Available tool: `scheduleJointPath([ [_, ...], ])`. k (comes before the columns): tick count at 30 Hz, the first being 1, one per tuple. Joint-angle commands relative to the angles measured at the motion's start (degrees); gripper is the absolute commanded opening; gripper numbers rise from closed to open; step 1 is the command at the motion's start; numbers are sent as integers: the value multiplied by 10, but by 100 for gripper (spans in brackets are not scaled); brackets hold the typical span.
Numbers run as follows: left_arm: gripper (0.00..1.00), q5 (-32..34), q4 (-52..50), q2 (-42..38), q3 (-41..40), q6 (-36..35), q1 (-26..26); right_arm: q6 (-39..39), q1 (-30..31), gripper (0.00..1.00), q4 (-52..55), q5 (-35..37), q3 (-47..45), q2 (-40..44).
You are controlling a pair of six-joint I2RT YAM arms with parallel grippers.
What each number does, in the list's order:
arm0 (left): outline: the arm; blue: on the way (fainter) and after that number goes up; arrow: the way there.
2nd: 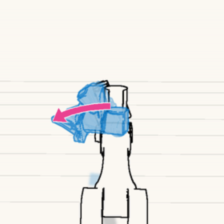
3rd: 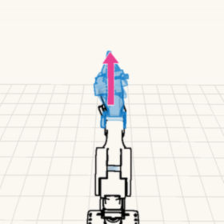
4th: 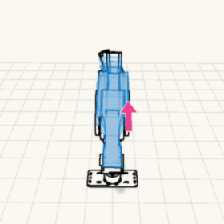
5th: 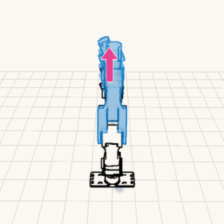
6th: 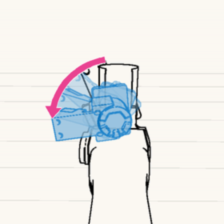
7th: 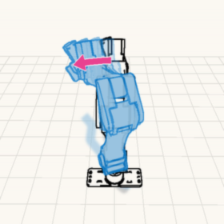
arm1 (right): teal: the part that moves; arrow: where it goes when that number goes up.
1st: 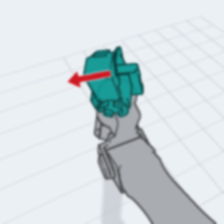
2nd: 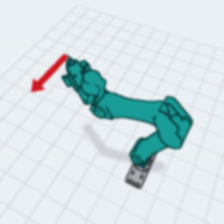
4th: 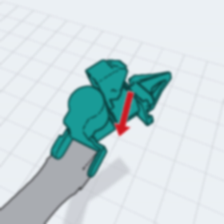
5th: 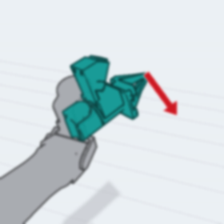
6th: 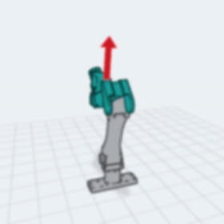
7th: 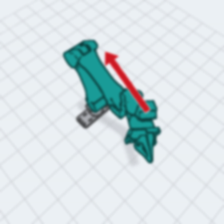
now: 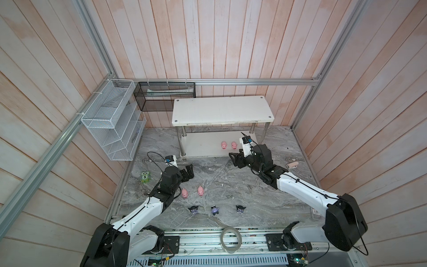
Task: Organize plastic toys on shelves
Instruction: Pick up the plastic toy from the middle-left of the table.
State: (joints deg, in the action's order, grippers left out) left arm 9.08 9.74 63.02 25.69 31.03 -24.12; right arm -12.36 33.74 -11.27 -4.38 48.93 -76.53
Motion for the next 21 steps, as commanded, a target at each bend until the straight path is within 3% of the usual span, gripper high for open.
scheduleJointPath([
  [1,100,52,-88,-16,10,43,-36,-43,2,90,-46,-31,-32,15],
  [5,100,70,-134,-31,12,75,-58,-59,6,97,-73,-50,-51,13],
  [11,100,61,-182,-40,2,115,-68,-86,8,98,-128,-105,-87,16],
  [21,100,54,-226,1,-1,142,-84,-74,17,98,-145,-68,-117,28],
])
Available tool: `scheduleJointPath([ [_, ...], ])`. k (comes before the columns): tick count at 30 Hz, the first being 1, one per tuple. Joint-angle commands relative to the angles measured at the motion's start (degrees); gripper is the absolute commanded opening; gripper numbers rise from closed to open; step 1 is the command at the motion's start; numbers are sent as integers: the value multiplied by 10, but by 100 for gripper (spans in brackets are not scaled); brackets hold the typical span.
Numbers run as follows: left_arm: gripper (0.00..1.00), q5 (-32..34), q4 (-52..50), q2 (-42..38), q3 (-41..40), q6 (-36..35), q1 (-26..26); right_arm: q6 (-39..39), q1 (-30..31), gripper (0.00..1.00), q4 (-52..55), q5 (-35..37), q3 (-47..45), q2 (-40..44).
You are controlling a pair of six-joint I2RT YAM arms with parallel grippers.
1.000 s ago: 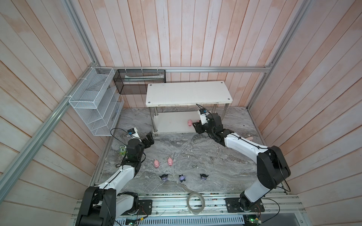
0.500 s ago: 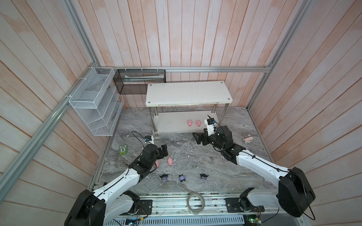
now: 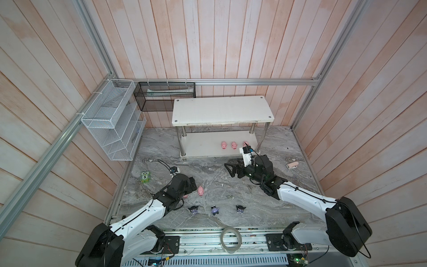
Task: Organize plastic toys on shelves
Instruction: Pick up the plastic toy from the middle-left of the table.
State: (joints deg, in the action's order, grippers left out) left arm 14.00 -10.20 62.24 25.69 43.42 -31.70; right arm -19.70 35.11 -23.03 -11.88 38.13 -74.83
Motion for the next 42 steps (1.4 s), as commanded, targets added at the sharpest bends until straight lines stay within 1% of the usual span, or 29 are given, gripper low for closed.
scheduleJointPath([
  [1,99,7,-32,12,-2,23,-14,-2,3,98,-30,8,-10,9],
  [7,96,18,-35,35,-10,51,-32,-3,3,97,-41,11,-13,0],
  [11,96,48,-55,53,-1,77,-41,-1,3,95,-41,16,-17,-4],
  [14,93,46,-48,66,-3,80,-46,-1,2,94,-42,20,-21,-7],
  [18,87,43,-46,81,-1,90,-52,-2,2,93,-45,19,-20,-16],
  [25,64,50,-43,89,5,91,-55,-4,1,92,-46,8,-13,-36],
  [26,62,51,-43,90,6,91,-54,-4,1,92,-47,8,-12,-39],
  [31,62,58,-37,100,8,85,-55,-7,0,91,-47,4,-8,-49],
  [33,60,60,-40,108,14,82,-55,-8,-1,90,-47,1,-7,-53],
  [35,57,61,-39,113,16,82,-54,-9,-1,91,-47,1,-6,-56],
  [38,50,61,-35,118,17,80,-55,-9,-4,90,-46,-2,-3,-59],
  [42,44,63,-38,120,20,77,-55,-10,-6,90,-45,-7,3,-69],
])
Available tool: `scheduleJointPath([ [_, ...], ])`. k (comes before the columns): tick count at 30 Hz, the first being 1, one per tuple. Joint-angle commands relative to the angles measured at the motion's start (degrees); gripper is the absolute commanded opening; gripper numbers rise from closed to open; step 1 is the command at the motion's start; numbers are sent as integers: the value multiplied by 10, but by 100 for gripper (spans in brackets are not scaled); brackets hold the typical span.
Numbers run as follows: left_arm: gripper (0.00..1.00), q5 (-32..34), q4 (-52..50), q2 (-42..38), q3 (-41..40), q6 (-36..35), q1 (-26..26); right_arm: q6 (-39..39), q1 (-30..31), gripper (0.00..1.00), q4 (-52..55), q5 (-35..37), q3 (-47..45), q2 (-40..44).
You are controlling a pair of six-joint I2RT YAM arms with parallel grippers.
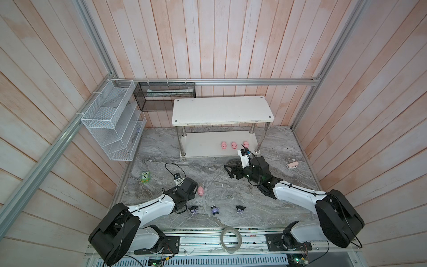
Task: Organize plastic toys on shelves
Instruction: Pick up the plastic toy from the middle-left of the table.
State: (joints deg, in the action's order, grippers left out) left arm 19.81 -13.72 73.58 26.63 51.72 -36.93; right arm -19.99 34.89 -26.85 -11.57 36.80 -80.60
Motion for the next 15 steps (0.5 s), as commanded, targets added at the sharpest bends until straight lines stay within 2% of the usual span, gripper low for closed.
scheduleJointPath([
  [1,42,6,-4,6,11,-6,-2,-7,-4,90,-7,-12,17,-13],
  [10,36,14,-35,-15,42,-48,-3,-13,-9,89,-6,-15,20,-21],
  [15,36,-2,-48,-29,99,-119,-3,-10,-18,89,6,-3,15,-3],
])
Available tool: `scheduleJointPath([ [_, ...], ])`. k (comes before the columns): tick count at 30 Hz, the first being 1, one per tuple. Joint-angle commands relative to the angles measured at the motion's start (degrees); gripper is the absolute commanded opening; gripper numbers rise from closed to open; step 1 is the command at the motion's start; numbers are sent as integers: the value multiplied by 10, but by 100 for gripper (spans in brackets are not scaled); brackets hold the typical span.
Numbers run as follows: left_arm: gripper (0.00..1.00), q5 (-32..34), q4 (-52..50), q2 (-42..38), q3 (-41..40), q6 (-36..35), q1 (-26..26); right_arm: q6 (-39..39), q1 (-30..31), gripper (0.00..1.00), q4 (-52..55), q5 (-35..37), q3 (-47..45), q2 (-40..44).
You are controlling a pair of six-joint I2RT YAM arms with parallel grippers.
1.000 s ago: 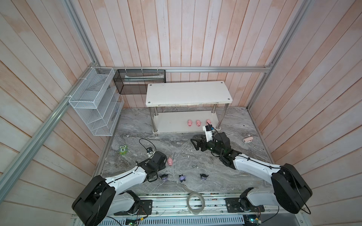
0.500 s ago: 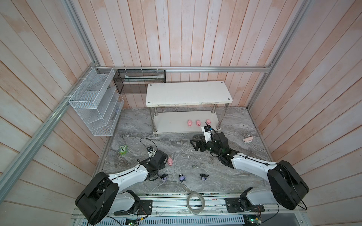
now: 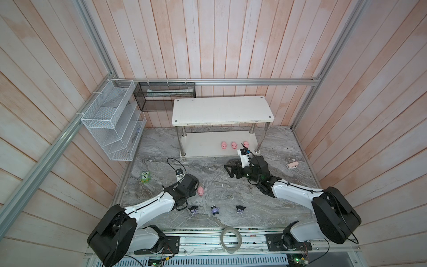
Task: Organize plastic toys on shelves
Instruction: Pick up the plastic toy from the middle-left of the table, then place the plastic toy on the shelf.
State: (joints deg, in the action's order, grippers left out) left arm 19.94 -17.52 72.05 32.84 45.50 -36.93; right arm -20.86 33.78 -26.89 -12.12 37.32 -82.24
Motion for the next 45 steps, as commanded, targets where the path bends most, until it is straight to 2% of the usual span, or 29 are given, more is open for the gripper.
scheduleJointPath([
  [1,36,-6,-13,-14,51,-73,-3,-1,-9,89,9,8,9,18],
  [7,38,-7,25,12,124,-181,-3,8,-30,89,24,34,-6,53],
  [16,40,-67,115,151,235,-276,-3,17,-59,89,39,55,-24,92],
  [25,38,-84,158,251,305,-289,5,12,-70,89,36,60,-42,100],
  [45,36,-50,254,321,339,-292,39,7,-74,89,25,45,-44,67],
])
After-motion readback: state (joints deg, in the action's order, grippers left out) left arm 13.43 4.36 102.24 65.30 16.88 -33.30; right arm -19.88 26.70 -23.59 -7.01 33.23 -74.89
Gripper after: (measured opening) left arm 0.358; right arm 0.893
